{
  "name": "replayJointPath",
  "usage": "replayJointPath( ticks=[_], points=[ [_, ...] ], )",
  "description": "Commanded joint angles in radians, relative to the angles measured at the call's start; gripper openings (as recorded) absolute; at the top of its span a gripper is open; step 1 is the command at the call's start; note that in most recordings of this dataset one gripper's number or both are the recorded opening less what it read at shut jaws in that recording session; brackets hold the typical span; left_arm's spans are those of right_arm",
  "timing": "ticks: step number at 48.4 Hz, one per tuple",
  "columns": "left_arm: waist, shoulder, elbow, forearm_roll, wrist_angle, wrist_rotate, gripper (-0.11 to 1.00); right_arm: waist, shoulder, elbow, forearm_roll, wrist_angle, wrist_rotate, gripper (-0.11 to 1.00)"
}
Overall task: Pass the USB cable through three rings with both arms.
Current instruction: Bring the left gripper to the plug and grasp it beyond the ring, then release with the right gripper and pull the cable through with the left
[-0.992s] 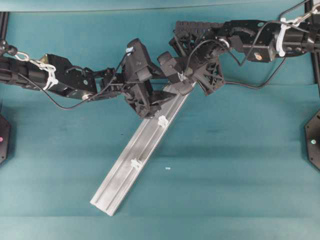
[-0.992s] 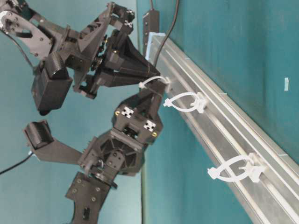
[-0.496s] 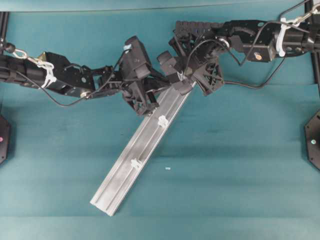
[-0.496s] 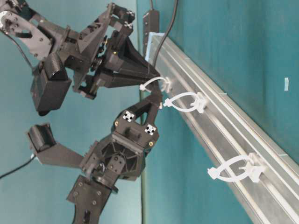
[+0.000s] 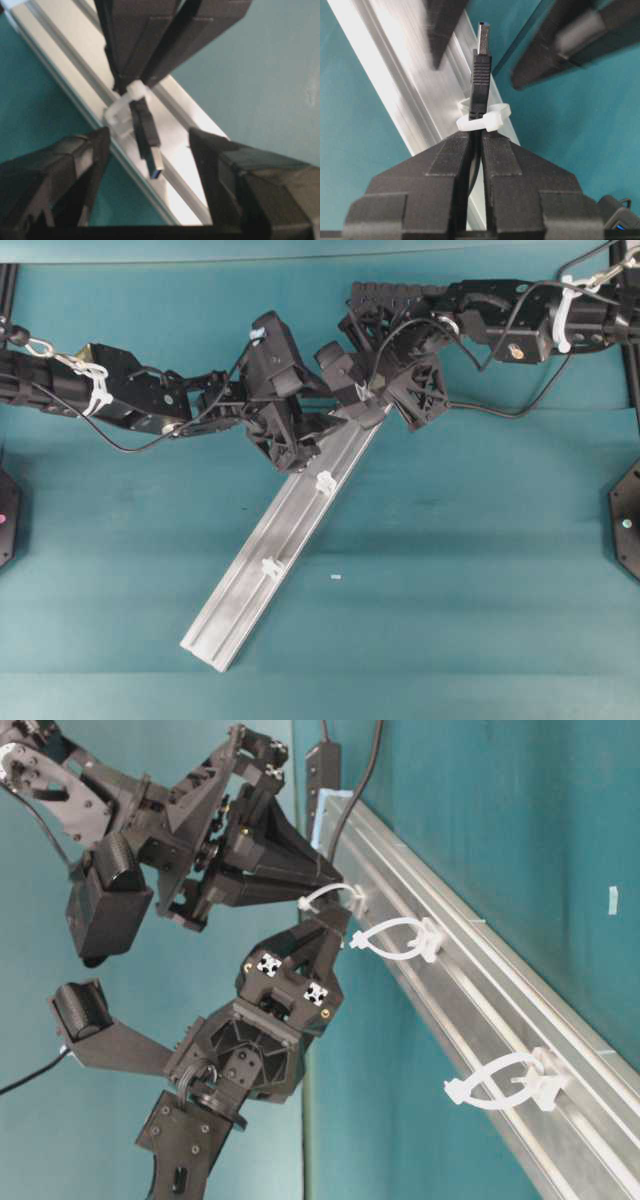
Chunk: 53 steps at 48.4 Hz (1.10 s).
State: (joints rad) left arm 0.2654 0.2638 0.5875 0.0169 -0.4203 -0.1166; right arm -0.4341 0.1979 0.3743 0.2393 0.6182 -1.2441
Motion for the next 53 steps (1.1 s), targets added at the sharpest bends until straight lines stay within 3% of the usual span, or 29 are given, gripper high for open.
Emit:
replayJointPath(
  ticks=[1, 11, 21, 24, 38, 50, 53],
  points=[
    [-0.003, -0.038, -0.012, 0.003, -0.005, 0.000, 0.77, 0.005, -0.006, -0.003, 0.005, -0.002, -0.006, 0.07],
    [-0.003, -0.038, -0.011, 0.003, -0.002, 0.005, 0.60, 0.005, -0.006, -0.003, 0.005, -0.002, -0.005, 0.07],
    [-0.005, -0.038, -0.012, 0.006, 0.000, 0.012, 0.20, 0.006, -0.006, -0.003, 0.005, 0.000, -0.003, 0.07],
    [-0.005, -0.038, -0.011, 0.006, 0.000, 0.012, 0.12, 0.008, -0.006, -0.003, 0.005, 0.000, -0.003, 0.07],
    [-0.005, -0.040, -0.008, 0.006, 0.000, 0.002, 0.11, 0.009, -0.008, 0.002, 0.006, -0.009, 0.025, 0.07],
    [-0.025, -0.043, -0.005, 0.006, 0.025, -0.023, 0.11, 0.011, -0.012, 0.002, 0.006, 0.005, 0.164, 0.08],
    [-0.031, -0.044, -0.005, 0.006, 0.037, -0.032, 0.11, 0.009, -0.017, 0.003, 0.006, 0.014, 0.198, 0.13]
  ],
)
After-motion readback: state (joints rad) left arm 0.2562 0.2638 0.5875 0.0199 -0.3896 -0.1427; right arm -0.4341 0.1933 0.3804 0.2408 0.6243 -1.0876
